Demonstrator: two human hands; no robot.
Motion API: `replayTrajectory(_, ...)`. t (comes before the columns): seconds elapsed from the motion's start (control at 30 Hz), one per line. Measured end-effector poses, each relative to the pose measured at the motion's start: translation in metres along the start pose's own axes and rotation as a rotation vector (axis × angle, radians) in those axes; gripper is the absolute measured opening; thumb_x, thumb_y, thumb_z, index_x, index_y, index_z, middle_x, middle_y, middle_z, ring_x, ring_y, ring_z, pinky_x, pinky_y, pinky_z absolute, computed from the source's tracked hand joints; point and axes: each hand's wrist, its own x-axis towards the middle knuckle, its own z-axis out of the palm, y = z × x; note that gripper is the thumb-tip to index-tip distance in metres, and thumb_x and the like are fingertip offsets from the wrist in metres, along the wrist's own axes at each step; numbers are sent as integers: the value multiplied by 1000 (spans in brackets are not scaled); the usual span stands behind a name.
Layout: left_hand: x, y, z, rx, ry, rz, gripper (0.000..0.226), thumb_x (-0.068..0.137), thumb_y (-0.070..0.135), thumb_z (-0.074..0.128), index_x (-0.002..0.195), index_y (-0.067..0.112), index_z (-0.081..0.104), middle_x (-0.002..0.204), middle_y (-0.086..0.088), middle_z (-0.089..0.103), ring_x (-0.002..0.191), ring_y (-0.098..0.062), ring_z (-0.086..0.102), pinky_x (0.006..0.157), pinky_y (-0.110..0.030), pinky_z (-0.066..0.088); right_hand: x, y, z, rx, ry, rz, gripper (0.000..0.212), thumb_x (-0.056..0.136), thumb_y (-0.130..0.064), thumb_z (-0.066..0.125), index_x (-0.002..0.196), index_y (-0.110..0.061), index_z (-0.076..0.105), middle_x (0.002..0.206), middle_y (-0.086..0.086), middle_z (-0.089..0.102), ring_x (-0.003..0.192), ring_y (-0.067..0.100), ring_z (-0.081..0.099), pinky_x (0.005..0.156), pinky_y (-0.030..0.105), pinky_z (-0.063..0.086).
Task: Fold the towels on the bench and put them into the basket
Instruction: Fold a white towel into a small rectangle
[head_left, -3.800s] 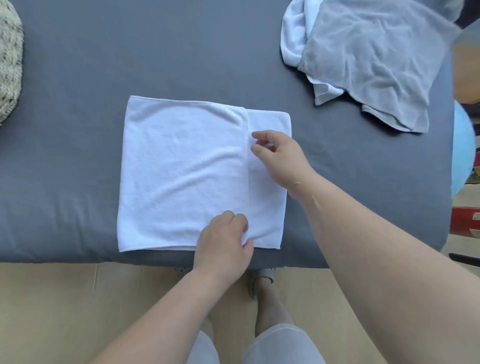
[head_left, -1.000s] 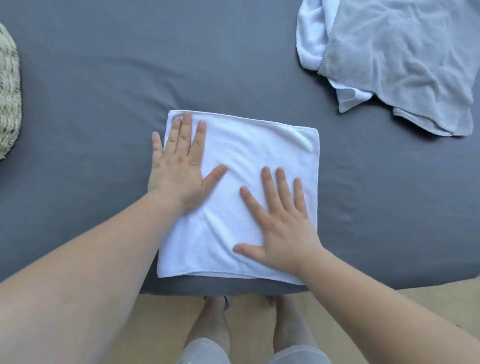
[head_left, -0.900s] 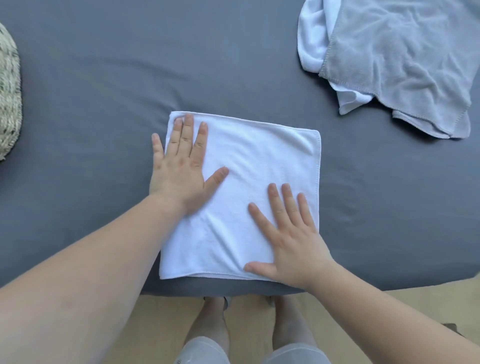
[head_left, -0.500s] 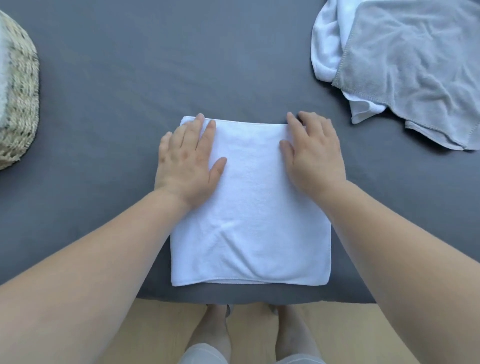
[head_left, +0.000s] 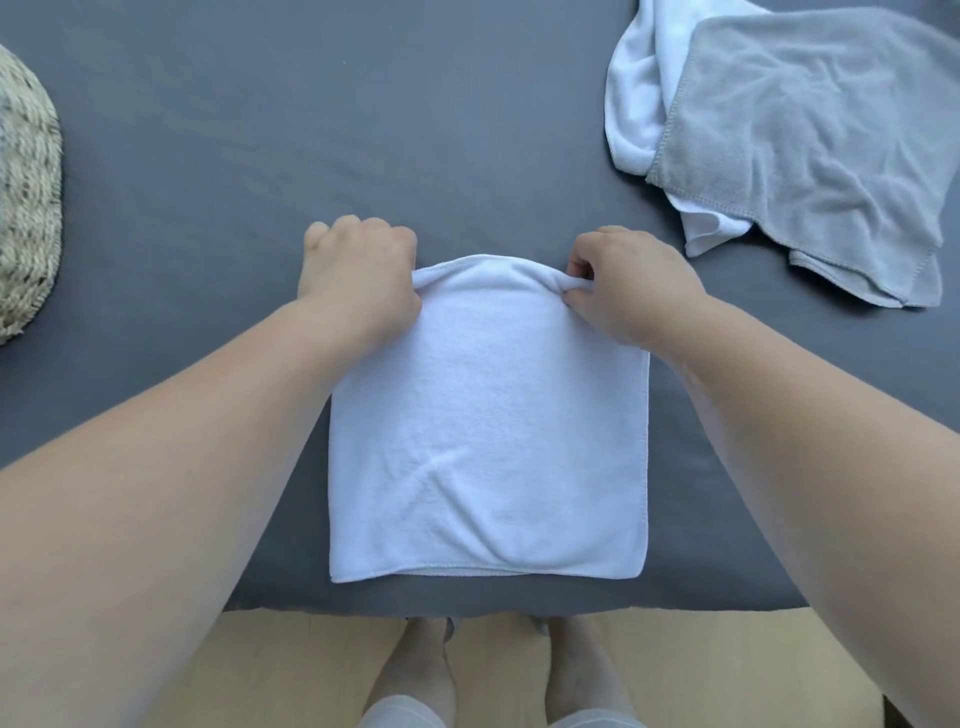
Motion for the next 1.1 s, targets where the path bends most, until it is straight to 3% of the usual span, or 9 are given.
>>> replayTrajectory(0.07, 3, -3, -2, -55, 62, -15, 13, 81, 8, 51, 86, 21, 49, 85, -3, 55, 84, -28, 43, 78, -37, 27, 2, -1, -5, -27, 47, 11, 9, 94, -27, 55, 99, -20, 57, 101, 2, 61, 94, 29, 52, 73, 37, 39)
replayTrajectory(0.17, 8, -5, -7, -131, 251, -30, 16, 81, 3, 48, 88, 18, 51, 83, -6, 59, 80, -31, 45, 75, -39, 28, 7, -3, -11, -57, 254, 23, 14, 95, -23, 53, 107, -16, 58, 105, 8, 62, 99, 34, 53, 79, 41, 37)
replayTrajectory(0.27, 8, -6, -16, -217, 401, -28, 25, 86, 7, 48, 106, 15, 61, 91, -9, 62, 87, -35, 51, 79, -42, 33, 9, -6, -19, 155, 268, 76, 30, 94, -19, 54, 122, -17, 60, 115, 7, 61, 109, 31, 54, 87, 37, 39)
replayTrajectory(0.43, -27, -14, -9, -276, 513, 44, 10, 84, 10, 56, 79, 15, 64, 77, -6, 55, 74, -31, 47, 67, -38, 30, -21, 0, -21, 206, 292, -31, 6, 84, -12, 63, 89, -16, 64, 92, 1, 50, 81, 21, 48, 66, 32, 31)
replayTrajectory(0.53, -67, -19, 11, -370, 520, 106, 8, 74, 5, 63, 75, 13, 62, 74, -6, 58, 70, -32, 50, 64, -43, 41, -59, 3, -5, 225, 264, -116, 12, 79, -9, 67, 82, -19, 63, 84, -3, 52, 74, 23, 52, 62, 35, 40)
replayTrajectory(0.7, -126, -13, 49, -405, 431, 150, 11, 67, 0, 56, 71, 11, 58, 71, -3, 56, 66, -29, 47, 62, -46, 43, -112, 9, 31, 213, 188, -139, 21, 75, 2, 64, 81, -18, 65, 85, -5, 55, 75, 20, 51, 60, 36, 48)
replayTrajectory(0.9, -163, -11, 63, -336, 510, 173, 17, 72, -7, 54, 75, 6, 64, 73, -5, 59, 68, -32, 52, 60, -46, 43, -152, 6, 48, 218, 223, -219, 28, 70, 11, 66, 83, -13, 67, 84, -2, 55, 75, 24, 51, 60, 36, 47)
replayTrajectory(1.1, -187, -6, 79, -275, 489, 161, 20, 64, -14, 54, 63, 6, 56, 66, -7, 49, 61, -28, 36, 51, -44, 33, -168, 13, 69, 97, 331, -205, 29, 67, 15, 64, 76, -12, 63, 75, 2, 50, 65, 27, 42, 55, 41, 42)
